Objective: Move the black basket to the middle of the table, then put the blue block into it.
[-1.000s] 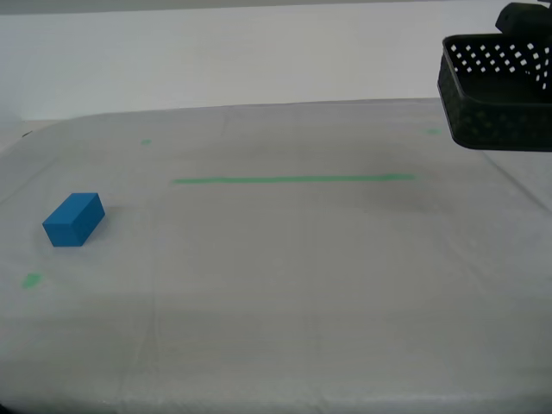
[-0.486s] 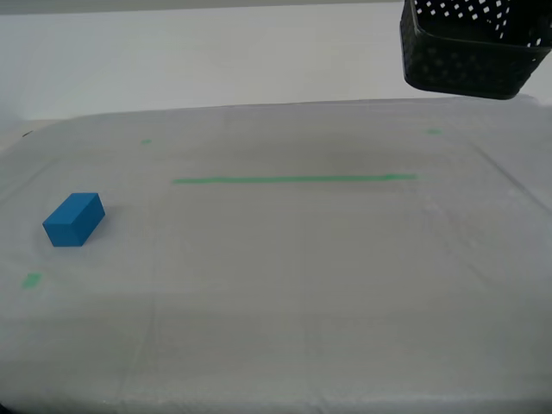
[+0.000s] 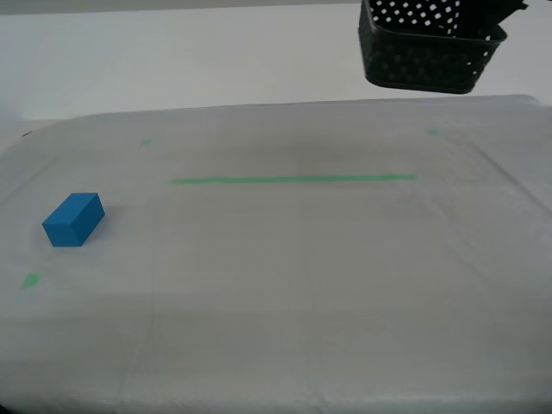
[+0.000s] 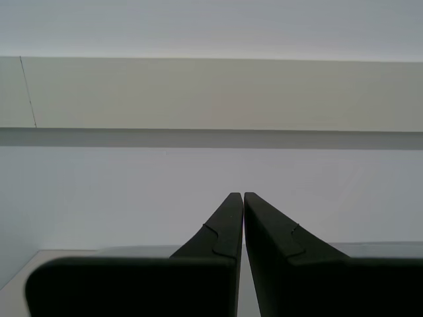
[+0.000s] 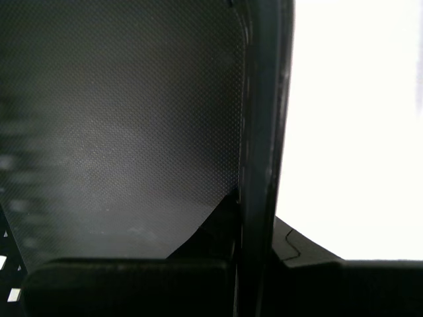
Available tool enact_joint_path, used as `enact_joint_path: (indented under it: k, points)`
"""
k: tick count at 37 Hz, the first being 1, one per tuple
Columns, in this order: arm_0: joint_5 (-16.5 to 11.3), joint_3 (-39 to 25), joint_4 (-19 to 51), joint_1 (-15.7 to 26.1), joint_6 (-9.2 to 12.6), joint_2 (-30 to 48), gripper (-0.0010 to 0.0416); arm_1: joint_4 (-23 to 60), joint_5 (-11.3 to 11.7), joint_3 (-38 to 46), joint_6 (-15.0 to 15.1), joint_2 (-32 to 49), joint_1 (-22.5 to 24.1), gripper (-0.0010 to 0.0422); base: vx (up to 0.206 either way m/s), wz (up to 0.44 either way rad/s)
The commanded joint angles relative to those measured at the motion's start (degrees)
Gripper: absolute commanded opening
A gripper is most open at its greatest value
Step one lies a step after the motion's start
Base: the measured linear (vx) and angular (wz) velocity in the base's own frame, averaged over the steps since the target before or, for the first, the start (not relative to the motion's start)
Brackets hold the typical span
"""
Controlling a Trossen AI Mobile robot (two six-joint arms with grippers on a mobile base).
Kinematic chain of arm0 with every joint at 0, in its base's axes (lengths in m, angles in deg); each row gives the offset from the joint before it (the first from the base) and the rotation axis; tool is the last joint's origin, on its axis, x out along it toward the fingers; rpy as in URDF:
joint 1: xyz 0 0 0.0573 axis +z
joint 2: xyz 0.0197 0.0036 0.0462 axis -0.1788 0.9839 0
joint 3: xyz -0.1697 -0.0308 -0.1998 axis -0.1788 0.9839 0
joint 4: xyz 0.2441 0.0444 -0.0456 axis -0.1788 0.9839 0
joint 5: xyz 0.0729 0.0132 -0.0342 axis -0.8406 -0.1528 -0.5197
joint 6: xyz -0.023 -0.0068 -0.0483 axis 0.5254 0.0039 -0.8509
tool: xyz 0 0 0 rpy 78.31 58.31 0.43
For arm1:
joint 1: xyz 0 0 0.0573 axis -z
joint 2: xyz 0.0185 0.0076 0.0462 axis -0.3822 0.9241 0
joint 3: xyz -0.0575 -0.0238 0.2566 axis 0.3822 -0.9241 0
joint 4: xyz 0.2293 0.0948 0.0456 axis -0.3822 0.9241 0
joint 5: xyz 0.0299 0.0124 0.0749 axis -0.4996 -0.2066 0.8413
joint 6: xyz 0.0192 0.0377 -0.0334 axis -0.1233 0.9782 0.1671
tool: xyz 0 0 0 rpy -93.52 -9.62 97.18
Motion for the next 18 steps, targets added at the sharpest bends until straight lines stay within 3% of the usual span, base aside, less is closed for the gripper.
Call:
enact_joint_path:
  k: [1,18]
  points:
    - [-0.1,-2.6,0.0,1.9,0.8,2.5,-0.0001,-0.3,0.0,0.0,0.1,0.0,0.0,0.0,0.0,0.0]
    - [-0.2,-15.8,0.5,9.2,3.3,16.5,-0.0001,-0.3,0.1,0.0,0.1,0.0,0.0,0.0,0.0,0.0]
